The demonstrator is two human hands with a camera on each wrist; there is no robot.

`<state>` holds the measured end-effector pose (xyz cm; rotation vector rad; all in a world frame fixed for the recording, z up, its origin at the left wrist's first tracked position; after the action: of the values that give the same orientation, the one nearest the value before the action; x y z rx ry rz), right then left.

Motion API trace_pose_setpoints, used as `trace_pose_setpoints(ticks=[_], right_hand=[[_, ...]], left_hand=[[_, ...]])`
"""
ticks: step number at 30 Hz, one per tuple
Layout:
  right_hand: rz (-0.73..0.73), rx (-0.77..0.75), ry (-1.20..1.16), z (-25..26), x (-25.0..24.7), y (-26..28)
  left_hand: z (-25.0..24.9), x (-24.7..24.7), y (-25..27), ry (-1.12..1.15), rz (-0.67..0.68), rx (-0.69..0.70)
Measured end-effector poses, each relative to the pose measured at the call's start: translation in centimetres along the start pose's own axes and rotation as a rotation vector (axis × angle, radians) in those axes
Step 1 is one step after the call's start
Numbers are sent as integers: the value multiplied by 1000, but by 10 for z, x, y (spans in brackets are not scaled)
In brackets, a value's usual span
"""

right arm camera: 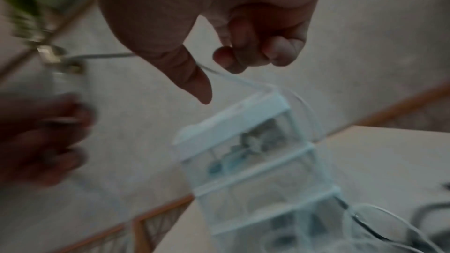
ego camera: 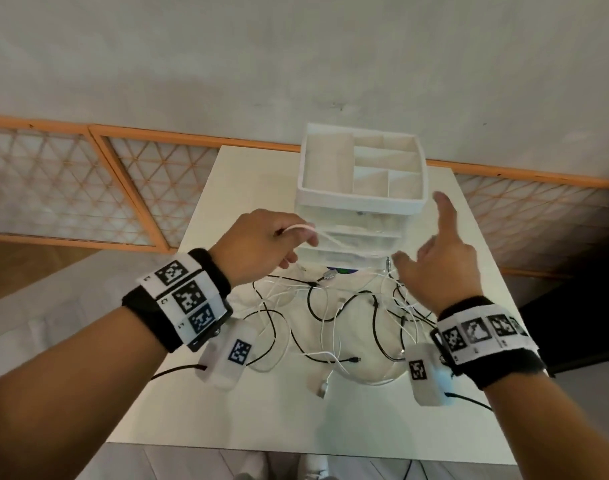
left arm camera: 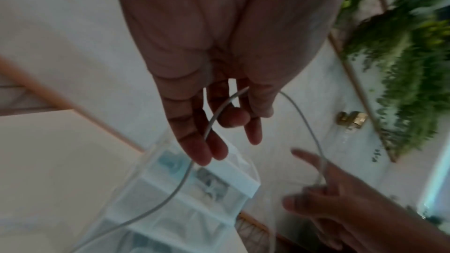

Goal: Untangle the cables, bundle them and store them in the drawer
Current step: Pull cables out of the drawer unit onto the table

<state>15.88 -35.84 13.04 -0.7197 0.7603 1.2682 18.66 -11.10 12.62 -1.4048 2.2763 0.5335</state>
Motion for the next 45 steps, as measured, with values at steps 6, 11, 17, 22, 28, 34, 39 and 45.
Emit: trace_pose_setpoints(ticks=[6,11,17,22,28,34,39,45], right_hand=[[79,-226,-20,57,25,2],[-78,-62,-218,11,-29,-32],[-146,160,-316,-45,-52,-71],[-191,59,-476,-38,-65,-102],[-406,78,-509,-47,-100,-117],[74,148,-211,-52,-15,-119],[-178,-275,-350,33,-77,-100],[-135,-332,-664,64,-91,-70]], left_hand=[[-34,19,-9,-136,30,107],[62,38,-5,-277,107,-154],[139,55,14,-97,113,-379],[133,52,11,48,64,-366],[142,42,9,-77,47,-392],[111,42,-4,134,13,-358],[66,40,-20,-40,22,-227],[38,24,-31,46,-168,-156]])
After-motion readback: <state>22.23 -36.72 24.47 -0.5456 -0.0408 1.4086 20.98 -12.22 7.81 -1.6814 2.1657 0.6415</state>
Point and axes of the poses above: each hand's wrist, its own y-axis away from the middle knuckle, its own x-axis out of the palm, z = x × y, the point moved 10 cm from there along -y, towards the middle knuckle, and after that the axes turned 8 degrees about z, right-handed, at the moved point
